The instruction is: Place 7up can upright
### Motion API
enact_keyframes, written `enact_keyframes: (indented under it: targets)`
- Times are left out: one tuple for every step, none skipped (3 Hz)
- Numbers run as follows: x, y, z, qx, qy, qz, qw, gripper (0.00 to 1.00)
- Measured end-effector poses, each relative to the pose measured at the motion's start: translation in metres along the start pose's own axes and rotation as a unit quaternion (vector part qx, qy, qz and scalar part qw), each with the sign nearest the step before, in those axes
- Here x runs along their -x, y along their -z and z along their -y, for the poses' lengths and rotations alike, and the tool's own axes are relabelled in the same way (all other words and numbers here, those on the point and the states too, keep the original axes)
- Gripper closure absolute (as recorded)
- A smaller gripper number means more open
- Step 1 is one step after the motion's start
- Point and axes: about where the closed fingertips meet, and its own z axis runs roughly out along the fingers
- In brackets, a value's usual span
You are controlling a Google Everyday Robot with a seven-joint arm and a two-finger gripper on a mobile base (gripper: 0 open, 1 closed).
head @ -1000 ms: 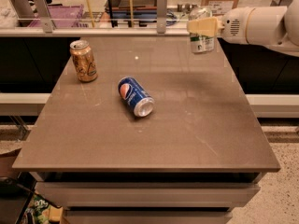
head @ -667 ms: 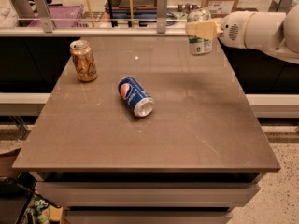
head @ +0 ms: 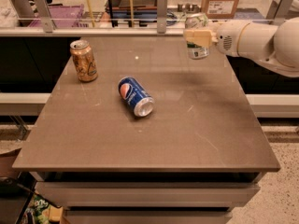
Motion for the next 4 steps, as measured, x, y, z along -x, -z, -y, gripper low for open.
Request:
enact_keyframes:
  targets:
    - [-0.019, -0.004, 0.010, -0.014, 0.020, -0.002, 0.9997, 1.00]
    - [-0.037, -0.010, 0.021, -0.030, 0.024, -0.009, 0.9992, 1.00]
    - [-0.051, -0.016, 0.032, -0.030, 0.015, -0.007, 0.9994, 1.00]
    - [-0.060, -0.018, 0.041, -0.024, 0.000, 0.015, 0.9996, 1.00]
